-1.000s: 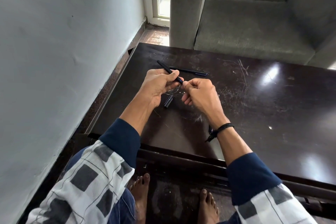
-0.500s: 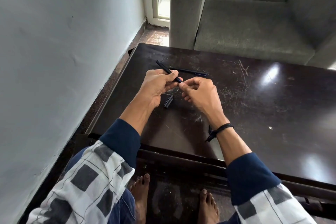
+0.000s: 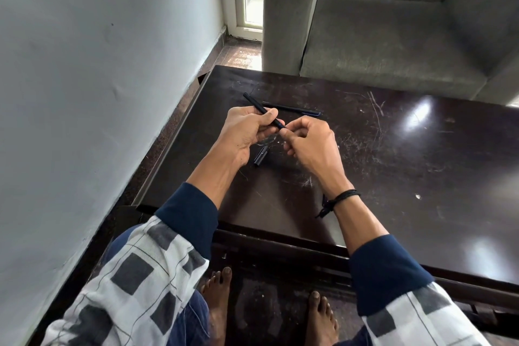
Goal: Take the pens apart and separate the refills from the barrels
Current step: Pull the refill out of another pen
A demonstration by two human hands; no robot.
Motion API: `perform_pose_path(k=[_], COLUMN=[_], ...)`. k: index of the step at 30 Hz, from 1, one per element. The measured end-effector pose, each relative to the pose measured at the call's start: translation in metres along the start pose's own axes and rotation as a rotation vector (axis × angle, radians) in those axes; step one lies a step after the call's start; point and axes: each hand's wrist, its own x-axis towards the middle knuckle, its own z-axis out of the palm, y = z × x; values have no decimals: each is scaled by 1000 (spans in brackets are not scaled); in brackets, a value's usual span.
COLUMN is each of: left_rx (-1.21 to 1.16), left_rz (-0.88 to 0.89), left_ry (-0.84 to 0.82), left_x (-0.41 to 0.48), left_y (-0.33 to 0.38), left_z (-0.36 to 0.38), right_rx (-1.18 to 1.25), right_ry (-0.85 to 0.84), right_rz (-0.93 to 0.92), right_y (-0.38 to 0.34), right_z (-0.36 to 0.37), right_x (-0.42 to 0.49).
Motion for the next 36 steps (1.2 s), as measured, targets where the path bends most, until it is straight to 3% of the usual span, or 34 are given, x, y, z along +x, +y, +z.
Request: perform_pose_path(k=[36], left_rx=[-24], left_rz=[8], left_ry=[-8], left_x=[3], left_y=[-1], left_z=[-1], right_rx=[-11], right_ry=[14], right_rz=[7], right_y=[-2], right_z=[-1], right_x=[-1])
